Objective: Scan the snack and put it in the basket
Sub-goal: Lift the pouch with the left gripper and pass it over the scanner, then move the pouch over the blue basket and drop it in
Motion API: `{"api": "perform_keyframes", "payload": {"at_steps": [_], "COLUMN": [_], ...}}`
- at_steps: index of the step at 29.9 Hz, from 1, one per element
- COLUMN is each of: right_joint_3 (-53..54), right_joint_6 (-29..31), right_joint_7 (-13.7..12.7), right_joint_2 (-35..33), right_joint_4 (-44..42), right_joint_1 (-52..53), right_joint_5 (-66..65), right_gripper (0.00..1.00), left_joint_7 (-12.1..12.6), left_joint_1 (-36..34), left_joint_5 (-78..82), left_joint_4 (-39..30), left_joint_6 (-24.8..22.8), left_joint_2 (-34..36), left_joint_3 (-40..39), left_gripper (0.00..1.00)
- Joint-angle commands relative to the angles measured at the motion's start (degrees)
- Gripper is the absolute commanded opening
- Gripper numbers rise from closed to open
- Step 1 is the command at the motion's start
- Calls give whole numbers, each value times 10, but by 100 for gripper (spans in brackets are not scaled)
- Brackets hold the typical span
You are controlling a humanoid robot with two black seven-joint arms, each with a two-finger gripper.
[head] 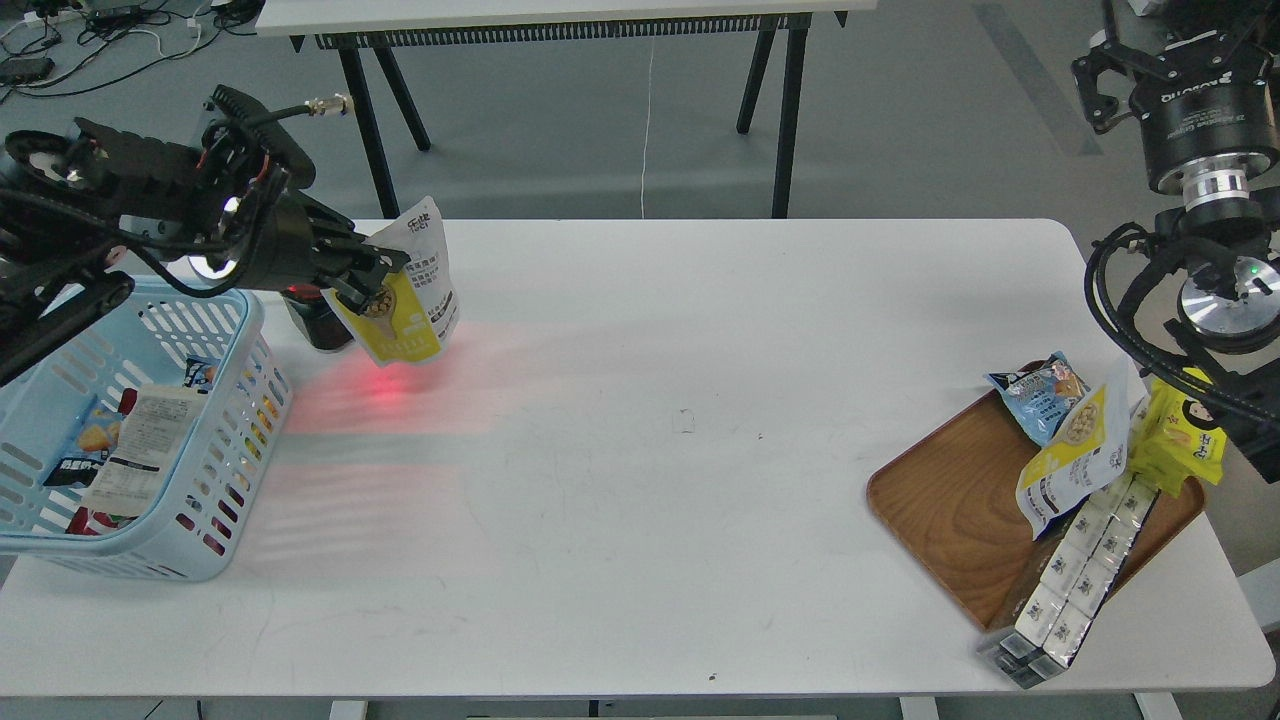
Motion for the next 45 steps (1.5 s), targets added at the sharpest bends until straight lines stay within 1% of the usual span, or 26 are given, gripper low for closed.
{"api": "perform_keyframes", "payload": {"at_steps": [1,20,25,31,37,40,45], "right_joint_3": [0,1,7,10,11,11,12], "right_joint_6": [0,0,0,0,0,0,0], "right_joint_7": [0,0,0,0,0,1,1], "right_joint_2": [-2,-4,-7,-7,-7,-7,-6], "right_joint_4": [0,0,0,0,0,-1,-1], "right_joint_1": [-1,-1,-1,-2,-2,-3,-4], "right_joint_5": [0,0,0,0,0,0,0], "right_gripper": [99,99,99,99,99,99,99], "left_joint_7": [0,0,0,0,0,0,0], "left_joint_1": [-1,4,3,2,3,4,6], "left_joint_5": [0,0,0,-29,-145,-185,-229], "left_joint_4": [0,-1,-22,-68,-119,-123,-120], "left_joint_6": [0,0,0,0,0,0,0], "left_joint_2": [-10,-13,3,65,174,225,285], "left_joint_3": [0,-1,-33,-70,-76,-76,-68], "left_gripper": [0,0,0,0,0,0,0]}}
